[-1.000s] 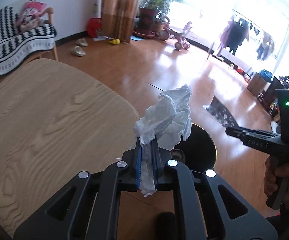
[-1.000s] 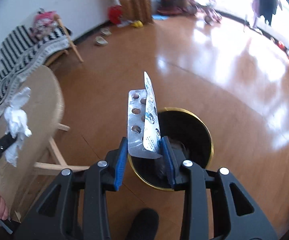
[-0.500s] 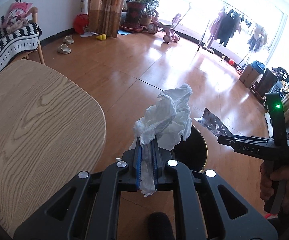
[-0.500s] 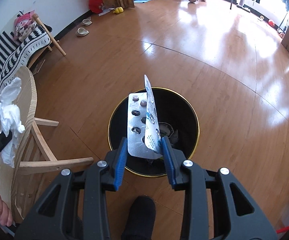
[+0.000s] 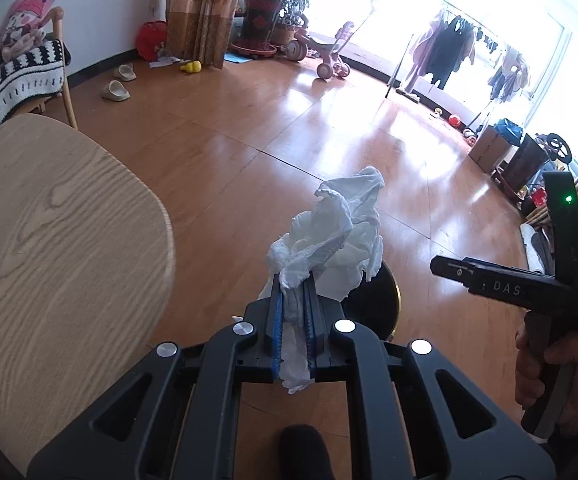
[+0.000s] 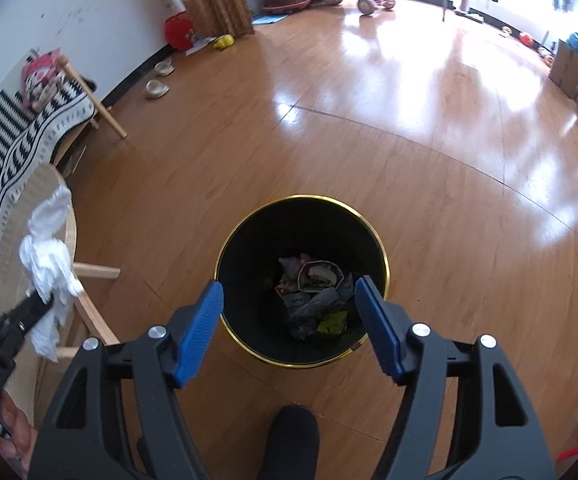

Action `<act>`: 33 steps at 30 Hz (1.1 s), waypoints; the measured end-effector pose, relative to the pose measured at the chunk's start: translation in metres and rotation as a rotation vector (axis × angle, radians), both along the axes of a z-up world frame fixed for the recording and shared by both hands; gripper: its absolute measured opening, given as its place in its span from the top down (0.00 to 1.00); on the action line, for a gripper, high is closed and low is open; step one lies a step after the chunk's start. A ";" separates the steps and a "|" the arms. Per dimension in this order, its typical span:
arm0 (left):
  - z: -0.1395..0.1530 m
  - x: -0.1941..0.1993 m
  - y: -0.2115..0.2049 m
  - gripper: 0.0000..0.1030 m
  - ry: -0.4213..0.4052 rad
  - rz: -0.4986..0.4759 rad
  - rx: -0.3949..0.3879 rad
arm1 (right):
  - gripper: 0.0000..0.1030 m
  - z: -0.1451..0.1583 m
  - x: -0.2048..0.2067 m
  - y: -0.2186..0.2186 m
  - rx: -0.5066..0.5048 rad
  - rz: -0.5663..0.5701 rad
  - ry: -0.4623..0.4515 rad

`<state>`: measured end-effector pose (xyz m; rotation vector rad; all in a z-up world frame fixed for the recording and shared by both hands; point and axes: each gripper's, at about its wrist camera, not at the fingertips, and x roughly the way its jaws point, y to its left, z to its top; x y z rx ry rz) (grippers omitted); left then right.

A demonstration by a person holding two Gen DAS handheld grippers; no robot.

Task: Collect trash
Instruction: 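Open the left tool to drop the white tissue into the bin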

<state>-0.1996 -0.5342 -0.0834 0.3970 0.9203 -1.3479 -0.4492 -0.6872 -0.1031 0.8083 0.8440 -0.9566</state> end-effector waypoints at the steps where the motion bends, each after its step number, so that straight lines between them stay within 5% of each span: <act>1: -0.002 -0.002 -0.003 0.92 0.003 -0.003 0.002 | 0.35 0.002 -0.004 -0.001 -0.006 -0.020 -0.006; 26: -0.086 -0.067 -0.079 0.90 0.090 -0.134 0.117 | 0.32 0.010 -0.034 -0.018 -0.011 -0.122 -0.053; 27: -0.088 -0.067 -0.080 0.87 0.094 -0.137 0.122 | 0.32 0.010 -0.034 -0.017 -0.012 -0.123 -0.051; 29: -0.092 -0.068 -0.081 0.50 0.095 -0.128 0.125 | 0.32 0.010 -0.035 -0.017 -0.014 -0.123 -0.051; 30: -0.092 -0.071 -0.082 0.41 0.094 -0.119 0.116 | 0.32 0.010 -0.035 -0.017 -0.015 -0.123 -0.051; 33: -0.093 -0.073 -0.082 0.34 0.089 -0.111 0.110 | 0.31 0.009 -0.036 -0.017 -0.020 -0.126 -0.047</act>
